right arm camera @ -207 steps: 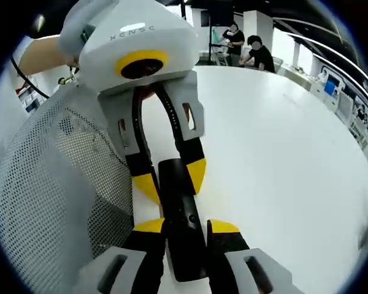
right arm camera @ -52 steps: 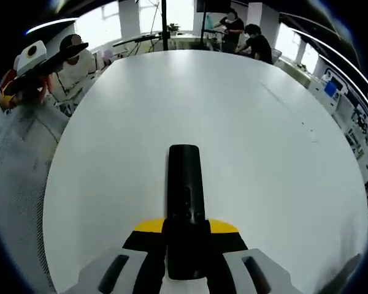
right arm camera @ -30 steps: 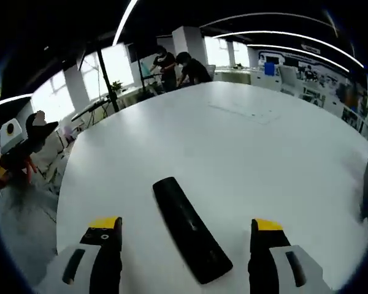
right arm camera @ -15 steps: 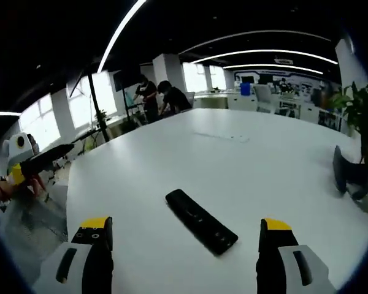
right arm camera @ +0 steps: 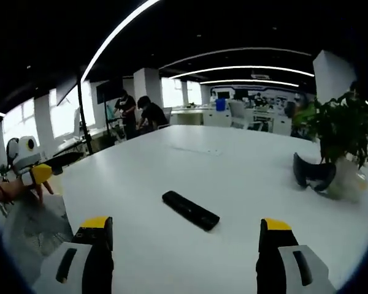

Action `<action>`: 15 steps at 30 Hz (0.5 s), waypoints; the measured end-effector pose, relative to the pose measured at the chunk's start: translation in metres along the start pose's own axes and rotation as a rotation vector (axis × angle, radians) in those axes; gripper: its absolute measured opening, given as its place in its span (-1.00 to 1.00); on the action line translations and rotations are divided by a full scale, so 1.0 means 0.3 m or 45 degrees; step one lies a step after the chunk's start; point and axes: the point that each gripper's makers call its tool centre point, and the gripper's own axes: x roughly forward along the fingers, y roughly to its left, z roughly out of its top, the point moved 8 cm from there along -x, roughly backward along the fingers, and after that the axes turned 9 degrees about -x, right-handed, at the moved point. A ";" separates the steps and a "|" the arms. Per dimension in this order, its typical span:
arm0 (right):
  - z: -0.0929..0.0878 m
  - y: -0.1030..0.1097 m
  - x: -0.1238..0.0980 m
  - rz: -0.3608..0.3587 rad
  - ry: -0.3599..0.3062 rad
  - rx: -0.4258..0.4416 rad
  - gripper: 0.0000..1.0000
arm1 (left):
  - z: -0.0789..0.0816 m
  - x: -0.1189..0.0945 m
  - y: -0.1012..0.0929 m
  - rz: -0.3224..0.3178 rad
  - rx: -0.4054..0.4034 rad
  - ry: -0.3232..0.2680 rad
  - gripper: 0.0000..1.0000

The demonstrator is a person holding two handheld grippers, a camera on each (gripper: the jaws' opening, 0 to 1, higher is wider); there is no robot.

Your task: Press the specified remote control buttons in sequence, fully releasing each button before pressing the next.

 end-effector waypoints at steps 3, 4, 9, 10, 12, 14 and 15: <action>0.001 0.015 -0.036 -0.031 0.000 -0.007 0.98 | 0.000 -0.001 -0.001 -0.001 0.000 0.000 0.97; 0.002 0.019 -0.047 -0.040 0.002 -0.011 0.98 | 0.000 -0.001 -0.001 -0.001 0.001 0.001 0.97; 0.005 0.037 -0.103 -0.078 -0.034 0.008 0.98 | 0.000 -0.001 -0.001 -0.002 0.000 0.001 0.97; 0.000 0.040 -0.112 -0.084 -0.031 0.013 0.98 | 0.000 -0.002 -0.001 -0.002 -0.001 0.003 0.97; -0.010 0.041 -0.128 -0.110 -0.017 0.009 0.98 | 0.000 -0.002 -0.002 -0.003 0.003 0.007 0.98; -0.013 0.039 -0.140 -0.124 -0.005 -0.006 0.98 | 0.001 -0.002 -0.002 -0.004 0.000 0.003 0.98; -0.014 0.036 -0.150 -0.139 -0.010 -0.012 0.98 | 0.002 -0.003 0.000 0.000 0.001 0.001 0.98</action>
